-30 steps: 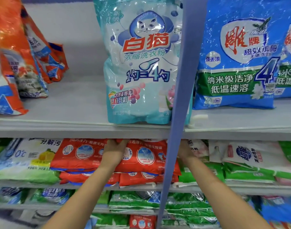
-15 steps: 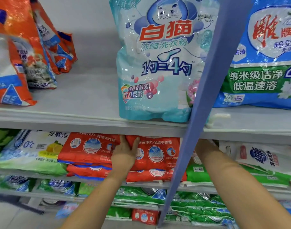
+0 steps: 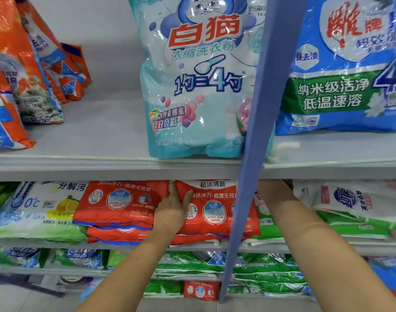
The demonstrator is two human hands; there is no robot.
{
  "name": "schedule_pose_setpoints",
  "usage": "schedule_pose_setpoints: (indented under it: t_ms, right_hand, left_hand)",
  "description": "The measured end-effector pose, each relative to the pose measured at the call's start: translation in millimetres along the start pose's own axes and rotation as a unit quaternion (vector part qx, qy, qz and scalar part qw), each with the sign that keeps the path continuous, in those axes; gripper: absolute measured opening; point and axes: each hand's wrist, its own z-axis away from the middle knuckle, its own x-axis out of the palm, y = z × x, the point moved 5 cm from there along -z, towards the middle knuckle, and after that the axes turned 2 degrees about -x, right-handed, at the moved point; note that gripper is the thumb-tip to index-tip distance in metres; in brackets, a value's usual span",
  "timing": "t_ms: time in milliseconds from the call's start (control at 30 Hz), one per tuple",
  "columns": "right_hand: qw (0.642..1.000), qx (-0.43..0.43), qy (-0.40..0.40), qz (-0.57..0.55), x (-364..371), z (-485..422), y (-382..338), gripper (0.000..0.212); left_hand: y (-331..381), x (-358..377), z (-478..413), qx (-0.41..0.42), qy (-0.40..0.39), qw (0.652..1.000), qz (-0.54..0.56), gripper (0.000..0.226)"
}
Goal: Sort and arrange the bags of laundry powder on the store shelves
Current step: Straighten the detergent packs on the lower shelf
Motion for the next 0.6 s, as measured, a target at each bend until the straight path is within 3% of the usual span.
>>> schedule_pose_setpoints:
  t_ms: [67,167,233,333,500,600]
  right_hand:
    - [0.999,0.021,-0.017,-0.037,1.5,0.4,0.8,0.024]
    - [0.999,0.028,-0.028,-0.006,-8.7,-4.7,4.9,0.032]
    - [0.999,-0.021,0.010,0.031,-11.2,0.6,6.0,0.034]
    - [0.985,-0.094,-0.018,0.146,8.9,19.2,26.9,0.036]
    - [0.979,-0.190,0.054,0.042,22.6,27.3,37.9,0.024]
    - [0.962,-0.247,0.058,0.099,32.8,23.7,32.9,0.020]
  left_hand:
    - [-0.6,-2.1,1.3,-0.002,0.002,1.000,-0.005,0.070]
    - [1.1,-5.7,6.9,0.027,0.036,0.999,0.013,0.064]
    - [2.1,-7.3,11.6,0.050,0.059,0.997,0.031,0.058]
    - [5.1,-5.4,15.3,0.069,0.070,0.993,0.067,0.050]
    - [7.7,-4.3,11.6,0.092,0.080,0.989,0.088,0.035]
    - [7.1,-10.1,6.9,0.076,0.110,0.988,0.077,0.029]
